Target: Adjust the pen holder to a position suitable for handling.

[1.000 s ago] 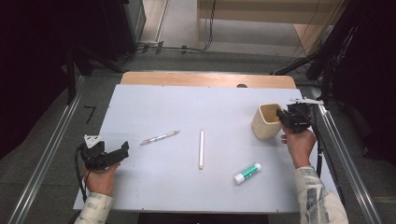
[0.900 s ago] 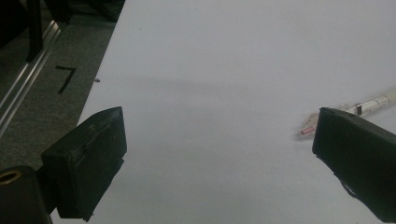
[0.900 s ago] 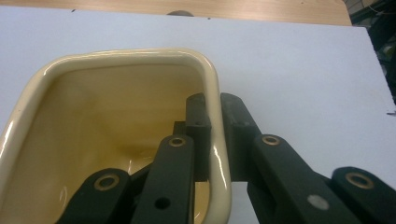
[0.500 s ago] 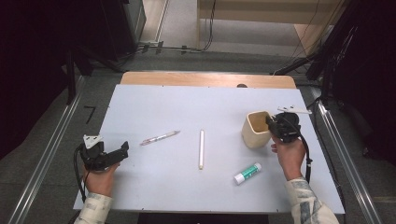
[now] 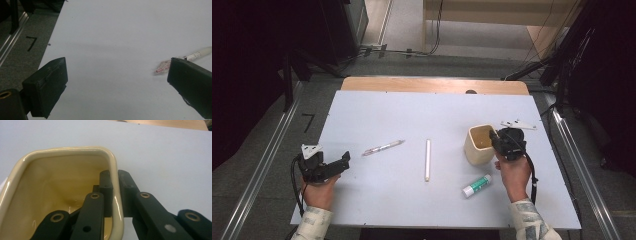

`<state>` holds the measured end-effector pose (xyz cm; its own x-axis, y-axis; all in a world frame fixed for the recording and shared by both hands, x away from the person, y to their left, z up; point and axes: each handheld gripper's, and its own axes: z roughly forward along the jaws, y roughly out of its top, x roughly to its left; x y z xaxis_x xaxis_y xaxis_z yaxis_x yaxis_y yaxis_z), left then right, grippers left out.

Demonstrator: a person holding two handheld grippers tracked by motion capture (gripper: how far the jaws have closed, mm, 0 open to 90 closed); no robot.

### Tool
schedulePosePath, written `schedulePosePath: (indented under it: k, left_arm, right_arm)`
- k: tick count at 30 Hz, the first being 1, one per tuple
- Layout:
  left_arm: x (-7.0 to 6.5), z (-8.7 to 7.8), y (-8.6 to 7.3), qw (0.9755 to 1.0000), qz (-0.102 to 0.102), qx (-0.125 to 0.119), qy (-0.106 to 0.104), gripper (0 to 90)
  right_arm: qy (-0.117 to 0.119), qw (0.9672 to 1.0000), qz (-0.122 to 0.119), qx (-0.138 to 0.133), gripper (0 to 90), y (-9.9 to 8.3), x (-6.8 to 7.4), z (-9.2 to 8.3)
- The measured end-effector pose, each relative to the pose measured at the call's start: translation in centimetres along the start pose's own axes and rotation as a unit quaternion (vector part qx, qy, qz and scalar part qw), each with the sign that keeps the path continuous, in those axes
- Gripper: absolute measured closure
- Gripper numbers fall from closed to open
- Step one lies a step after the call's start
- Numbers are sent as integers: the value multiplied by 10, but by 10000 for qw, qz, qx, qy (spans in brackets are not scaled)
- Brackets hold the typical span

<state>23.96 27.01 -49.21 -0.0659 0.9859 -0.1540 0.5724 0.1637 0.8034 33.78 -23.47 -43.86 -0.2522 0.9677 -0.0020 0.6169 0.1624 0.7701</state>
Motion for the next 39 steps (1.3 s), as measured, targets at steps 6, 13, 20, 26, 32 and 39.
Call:
schedulePosePath:
  k: [6,13,20,26,32,39]
  left_arm:
    - [0,0,0,10000,31,17,-3,36]
    - [0,0,0,10000,33,16,7,36]
    - [0,0,-1,10000,27,19,9,36]
    - [1,0,-1,10000,3,5,7,36]
    - [0,0,-1,10000,24,28,7,36]
    - [1,0,-1,10000,27,47,18,36]
  right_arm:
    - [-24,10000,-28,-2,808,-2,4,-1]
    - [-76,10000,-45,25,809,-3,3,-1]
    - [-79,10000,-35,11,798,-3,2,-1]
    - [133,9998,106,-107,634,-3,-4,-6]
    - [377,9989,170,-211,501,-5,-10,-10]
    - [621,9971,278,-335,377,-5,-15,-19]
